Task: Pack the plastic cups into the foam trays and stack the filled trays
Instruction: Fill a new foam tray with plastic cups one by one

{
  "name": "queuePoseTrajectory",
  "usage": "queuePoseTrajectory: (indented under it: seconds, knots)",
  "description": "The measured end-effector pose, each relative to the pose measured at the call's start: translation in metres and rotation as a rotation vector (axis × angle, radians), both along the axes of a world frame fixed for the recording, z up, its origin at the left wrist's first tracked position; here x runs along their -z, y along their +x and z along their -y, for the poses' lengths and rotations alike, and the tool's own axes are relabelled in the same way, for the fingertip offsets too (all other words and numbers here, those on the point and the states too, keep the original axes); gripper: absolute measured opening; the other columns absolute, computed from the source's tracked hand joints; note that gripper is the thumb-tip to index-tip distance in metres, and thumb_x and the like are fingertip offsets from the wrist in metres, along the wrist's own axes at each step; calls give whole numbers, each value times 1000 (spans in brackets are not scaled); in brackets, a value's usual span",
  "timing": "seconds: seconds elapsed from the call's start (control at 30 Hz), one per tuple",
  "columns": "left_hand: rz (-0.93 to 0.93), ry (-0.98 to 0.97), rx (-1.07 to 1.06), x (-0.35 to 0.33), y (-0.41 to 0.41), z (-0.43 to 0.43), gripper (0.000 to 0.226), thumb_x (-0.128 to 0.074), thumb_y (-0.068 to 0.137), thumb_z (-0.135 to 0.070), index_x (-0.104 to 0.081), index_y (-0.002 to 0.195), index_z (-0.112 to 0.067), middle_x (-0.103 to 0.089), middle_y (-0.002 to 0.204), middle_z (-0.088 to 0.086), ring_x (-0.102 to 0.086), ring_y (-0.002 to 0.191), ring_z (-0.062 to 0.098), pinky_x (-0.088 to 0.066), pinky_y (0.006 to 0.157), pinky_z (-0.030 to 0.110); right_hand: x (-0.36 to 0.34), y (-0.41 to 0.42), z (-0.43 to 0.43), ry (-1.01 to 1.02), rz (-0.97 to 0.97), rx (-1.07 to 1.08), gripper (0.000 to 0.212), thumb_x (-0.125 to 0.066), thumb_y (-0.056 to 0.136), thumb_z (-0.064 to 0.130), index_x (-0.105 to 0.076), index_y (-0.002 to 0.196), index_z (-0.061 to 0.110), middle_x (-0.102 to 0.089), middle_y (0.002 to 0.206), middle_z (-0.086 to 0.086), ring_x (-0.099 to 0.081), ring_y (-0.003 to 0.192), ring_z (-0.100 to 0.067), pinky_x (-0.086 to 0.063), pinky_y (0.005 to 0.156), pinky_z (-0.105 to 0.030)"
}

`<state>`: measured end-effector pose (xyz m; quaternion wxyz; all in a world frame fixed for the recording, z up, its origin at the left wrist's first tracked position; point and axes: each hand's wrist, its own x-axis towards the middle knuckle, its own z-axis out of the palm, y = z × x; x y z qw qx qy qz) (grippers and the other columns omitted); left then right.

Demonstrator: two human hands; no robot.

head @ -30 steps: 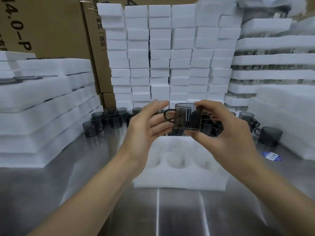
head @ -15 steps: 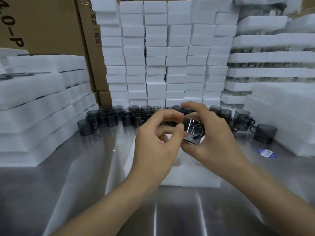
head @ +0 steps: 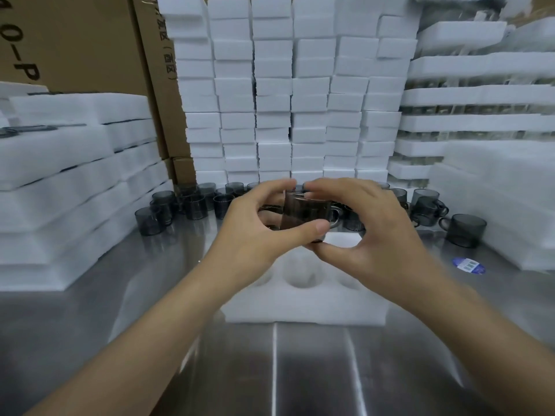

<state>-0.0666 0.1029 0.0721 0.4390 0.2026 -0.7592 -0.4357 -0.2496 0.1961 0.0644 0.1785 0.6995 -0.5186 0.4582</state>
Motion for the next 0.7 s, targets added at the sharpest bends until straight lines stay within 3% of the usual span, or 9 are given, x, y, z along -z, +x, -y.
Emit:
queuePoseTrajectory:
  seconds: [0.07,0.13,0.2,0.27,0.4,0.53,0.6,0.7]
  knots:
    - [-5,4,-11,-1,3,5,57,-97,74,-34,-74,126,-28,-81,106,-11,-79,95,9,-58,85,18,4,-6,2,32,-44,43,72,-86,83,34,-54,148,37,-61,138,23,-54,132,-6,-44,111,-43]
    - [-18,59,-80,1,7,15,60,-93,67,-47,-75,123,-33,-80,102,-19,-76,89,-2,-53,74,8,8,-16,3,103,-42,116,79,-85,86,30,-46,154,39,-56,145,20,-50,136,-7,-41,116,-40]
    - [24,95,-154,4,13,28,65,-91,62,-58,-76,122,-38,-78,104,-22,-73,91,-4,-51,71,8,11,-28,4,192,3,220,72,-79,91,32,-43,153,43,-58,141,18,-49,133,-8,-42,114,-37]
    - [73,110,-187,11,19,42,62,-94,62,-54,-75,118,-36,-78,102,-22,-74,92,-1,-52,74,8,16,-36,5,329,3,316,60,-70,96,39,-43,149,45,-61,133,16,-52,128,-9,-45,108,-38]
    - [221,97,-231,24,28,63,65,-101,59,-54,-72,115,-36,-76,116,-10,-72,110,11,-56,106,40,27,-42,9,567,39,344,43,-58,101,48,-50,142,42,-62,126,18,-57,124,-12,-49,105,-42]
    - [249,72,-196,23,32,68,77,-99,48,-63,-68,112,-34,-76,115,-5,-77,101,18,-58,104,49,28,-43,11,592,41,344,36,-54,100,49,-55,136,42,-61,120,23,-56,118,-8,-49,101,-40]
    - [301,56,-157,18,36,69,78,-98,47,-63,-67,111,-32,-77,113,-1,-77,94,17,-60,99,45,27,-44,11,601,36,354,36,-52,101,50,-56,135,42,-61,116,25,-54,110,-7,-49,95,-39]
    - [380,62,-64,7,43,66,77,-98,46,-64,-70,110,-33,-73,109,1,-67,78,4,-57,77,20,28,-44,13,609,38,355,34,-51,102,50,-57,134,41,-62,113,26,-50,96,-1,-47,88,-37]
